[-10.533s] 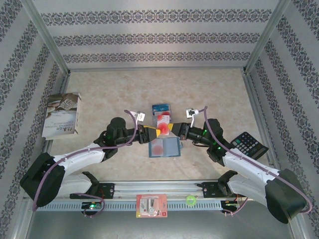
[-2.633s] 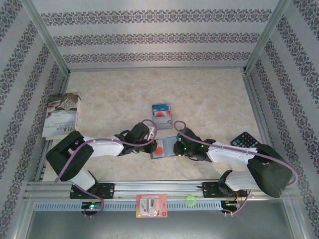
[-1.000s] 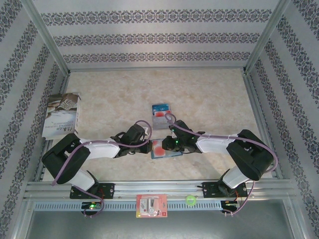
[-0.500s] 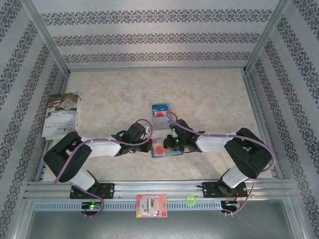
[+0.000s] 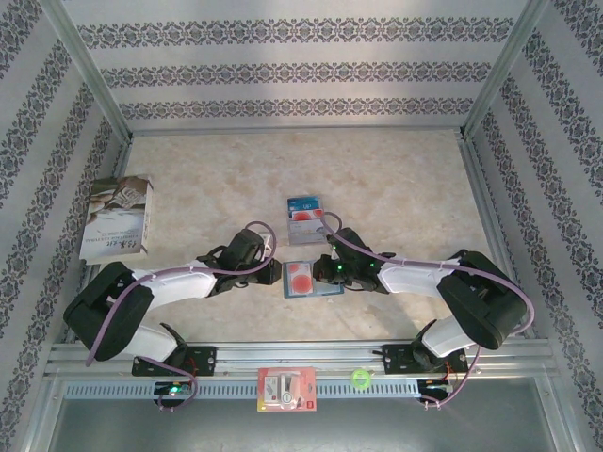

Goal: Take the credit cards out of the card holder

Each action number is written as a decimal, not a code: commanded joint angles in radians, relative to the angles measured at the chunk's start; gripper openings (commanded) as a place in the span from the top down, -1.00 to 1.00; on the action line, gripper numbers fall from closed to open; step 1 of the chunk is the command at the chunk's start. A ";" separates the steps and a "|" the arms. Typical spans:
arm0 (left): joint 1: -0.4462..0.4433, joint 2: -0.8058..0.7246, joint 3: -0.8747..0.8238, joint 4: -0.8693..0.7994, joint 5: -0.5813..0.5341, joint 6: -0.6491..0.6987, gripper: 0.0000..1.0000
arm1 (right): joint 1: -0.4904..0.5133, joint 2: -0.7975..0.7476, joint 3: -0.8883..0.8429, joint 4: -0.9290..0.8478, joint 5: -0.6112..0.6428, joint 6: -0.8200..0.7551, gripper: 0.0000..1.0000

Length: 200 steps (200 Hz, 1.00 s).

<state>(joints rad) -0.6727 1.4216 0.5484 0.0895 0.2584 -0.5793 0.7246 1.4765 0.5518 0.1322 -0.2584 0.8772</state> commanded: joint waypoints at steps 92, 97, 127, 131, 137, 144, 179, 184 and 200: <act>-0.061 0.176 0.117 -0.051 -0.009 0.062 0.76 | 0.000 0.022 0.037 -0.005 -0.091 -0.067 0.61; -0.061 0.180 0.116 -0.051 -0.010 0.062 0.76 | 0.000 0.024 0.040 -0.005 -0.091 -0.070 0.61; -0.059 0.181 0.105 -0.053 -0.016 0.064 0.77 | -0.009 0.041 0.045 -0.011 -0.093 -0.067 0.61; -0.059 0.181 0.104 -0.052 -0.014 0.064 0.77 | -0.010 0.042 0.045 -0.008 -0.094 -0.066 0.61; -0.060 0.181 0.103 -0.050 -0.015 0.064 0.77 | -0.012 0.045 0.046 -0.009 -0.097 -0.065 0.60; -0.059 0.183 0.102 -0.049 -0.012 0.063 0.77 | -0.015 0.050 0.045 -0.010 -0.097 -0.064 0.60; -0.059 0.188 0.094 -0.036 -0.005 0.059 0.80 | -0.020 0.060 0.045 -0.033 -0.082 -0.048 0.59; -0.059 0.189 0.095 -0.036 -0.003 0.058 0.81 | -0.020 0.058 0.043 -0.034 -0.073 -0.044 0.59; -0.059 0.191 0.095 -0.034 -0.001 0.057 0.82 | -0.023 0.044 0.027 -0.026 -0.062 -0.040 0.52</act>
<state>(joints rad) -0.7254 1.5822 0.6533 0.0914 0.2649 -0.5377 0.7136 1.5215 0.5770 0.1226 -0.3412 0.8345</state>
